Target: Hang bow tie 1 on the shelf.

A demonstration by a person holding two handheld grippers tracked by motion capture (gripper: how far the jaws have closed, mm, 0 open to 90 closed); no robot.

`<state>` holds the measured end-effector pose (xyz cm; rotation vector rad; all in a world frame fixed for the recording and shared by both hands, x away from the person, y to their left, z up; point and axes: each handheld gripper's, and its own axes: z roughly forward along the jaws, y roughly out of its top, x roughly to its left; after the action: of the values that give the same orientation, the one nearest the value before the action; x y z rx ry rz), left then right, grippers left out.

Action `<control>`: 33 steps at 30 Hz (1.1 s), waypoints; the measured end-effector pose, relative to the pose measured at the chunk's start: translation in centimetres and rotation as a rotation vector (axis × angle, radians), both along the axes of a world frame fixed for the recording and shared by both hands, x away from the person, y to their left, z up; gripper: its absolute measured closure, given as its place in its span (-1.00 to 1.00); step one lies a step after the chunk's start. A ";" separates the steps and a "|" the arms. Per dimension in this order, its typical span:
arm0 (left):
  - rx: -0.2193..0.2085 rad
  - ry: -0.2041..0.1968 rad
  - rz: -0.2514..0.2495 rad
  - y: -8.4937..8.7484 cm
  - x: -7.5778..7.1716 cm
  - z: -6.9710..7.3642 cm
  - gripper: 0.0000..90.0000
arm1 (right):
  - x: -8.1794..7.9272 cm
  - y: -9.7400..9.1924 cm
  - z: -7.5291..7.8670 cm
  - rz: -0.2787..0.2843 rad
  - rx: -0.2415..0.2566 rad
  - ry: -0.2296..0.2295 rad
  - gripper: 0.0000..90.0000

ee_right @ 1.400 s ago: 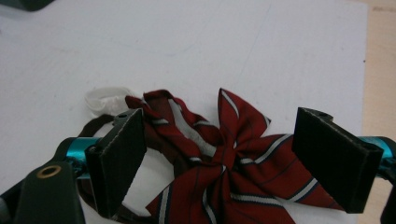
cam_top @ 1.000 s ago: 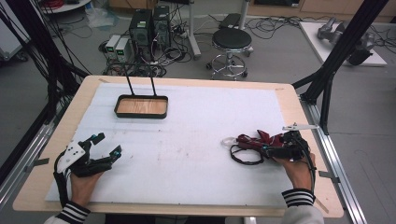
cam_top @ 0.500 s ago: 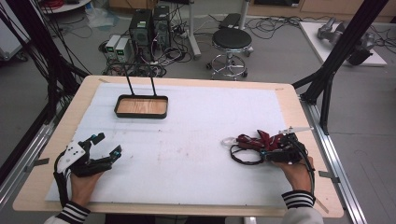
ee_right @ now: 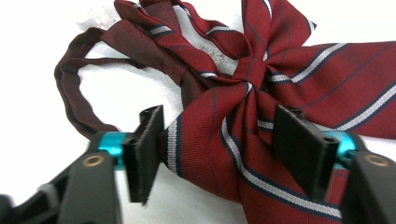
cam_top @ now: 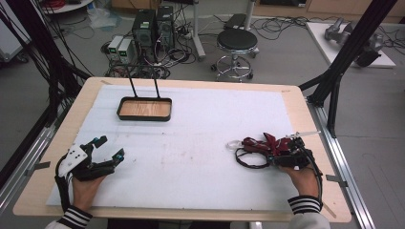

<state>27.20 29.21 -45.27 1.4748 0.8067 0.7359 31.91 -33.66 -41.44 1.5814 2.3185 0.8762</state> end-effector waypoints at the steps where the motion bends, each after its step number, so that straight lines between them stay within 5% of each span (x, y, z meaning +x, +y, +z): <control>1: 0.000 0.000 0.000 0.0 0.0 0.0 -0.64 | 0.0 -0.1 0.0 -0.002 0.007 0.003 -0.12; 5: -0.001 0.000 0.000 0.0 0.0 0.0 -0.64 | -0.1 -0.3 0.2 -0.003 0.022 0.002 -0.05; 21: 0.000 0.000 -0.002 0.0 0.0 0.0 -0.64 | -0.6 -0.7 0.1 -0.029 -0.032 -0.034 0.80; 33: 0.003 -0.006 -0.001 0.0 -0.1 0.0 -0.64 | -1.0 -0.6 0.3 -0.029 -0.058 -0.084 0.91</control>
<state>27.13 29.18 -45.28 1.4749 0.8009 0.7409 30.92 -34.30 -41.15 1.5215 2.2372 0.8436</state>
